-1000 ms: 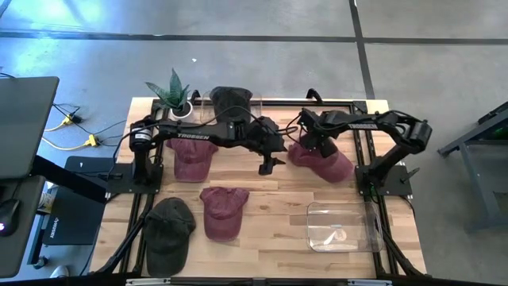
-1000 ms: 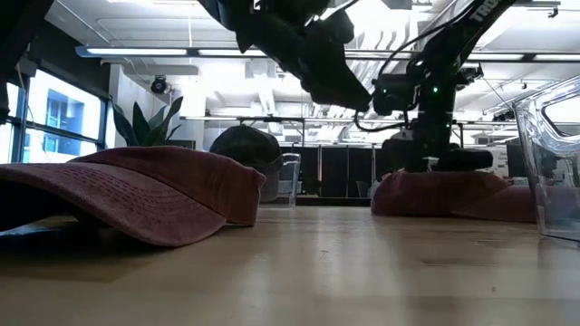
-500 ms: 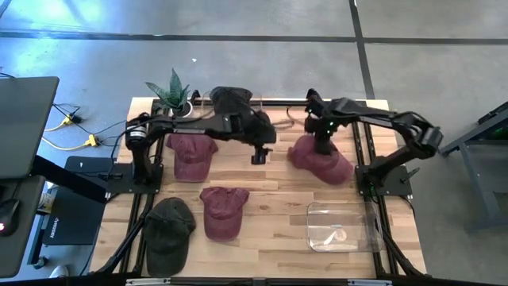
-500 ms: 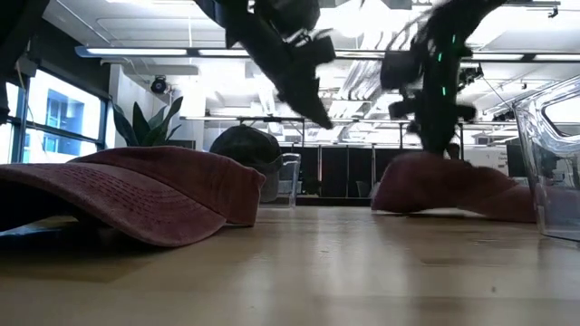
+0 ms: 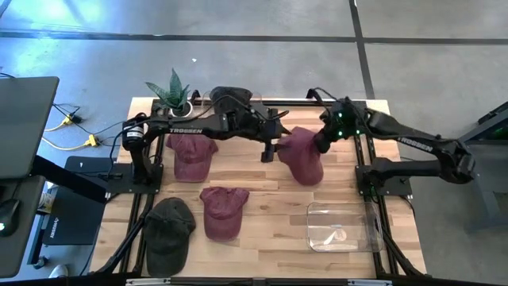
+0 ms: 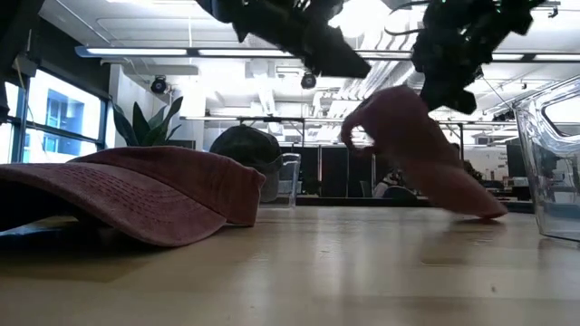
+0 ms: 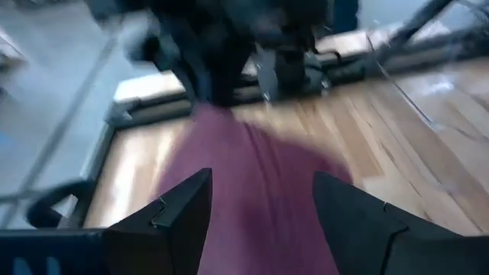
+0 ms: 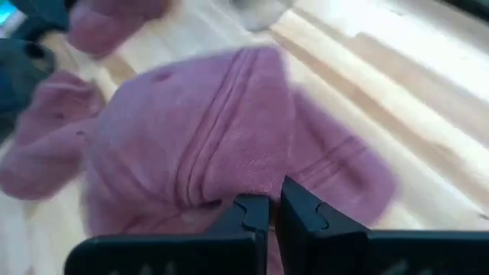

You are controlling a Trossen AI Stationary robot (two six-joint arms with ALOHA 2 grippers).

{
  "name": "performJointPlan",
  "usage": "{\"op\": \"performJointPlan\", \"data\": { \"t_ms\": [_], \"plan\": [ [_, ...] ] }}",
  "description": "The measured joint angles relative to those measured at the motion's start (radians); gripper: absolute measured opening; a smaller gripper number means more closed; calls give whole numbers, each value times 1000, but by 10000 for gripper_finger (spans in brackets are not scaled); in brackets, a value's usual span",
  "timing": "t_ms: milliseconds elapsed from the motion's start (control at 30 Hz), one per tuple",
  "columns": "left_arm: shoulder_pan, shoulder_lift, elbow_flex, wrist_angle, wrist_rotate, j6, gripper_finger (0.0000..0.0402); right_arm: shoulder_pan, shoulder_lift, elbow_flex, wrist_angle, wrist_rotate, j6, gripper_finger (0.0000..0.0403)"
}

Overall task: Pick & Place hat
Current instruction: Put the top right red cap into the bottom transparent bin

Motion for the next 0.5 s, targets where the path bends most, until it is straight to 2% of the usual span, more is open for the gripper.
{"op": "performJointPlan", "data": {
  "t_ms": [100,200,300,500],
  "plan": [
    [-37,0,0,66,-81,5,218,18,-19,-83,115,-34,45,6],
    [-63,0,0,112,-146,4,218,23,-20,-124,205,-21,62,4],
    [-70,8,0,117,-179,11,218,29,-20,-131,280,-16,63,5],
    [-55,101,-3,161,-234,3,218,68,-20,-116,375,-16,39,3]
  ]
}}
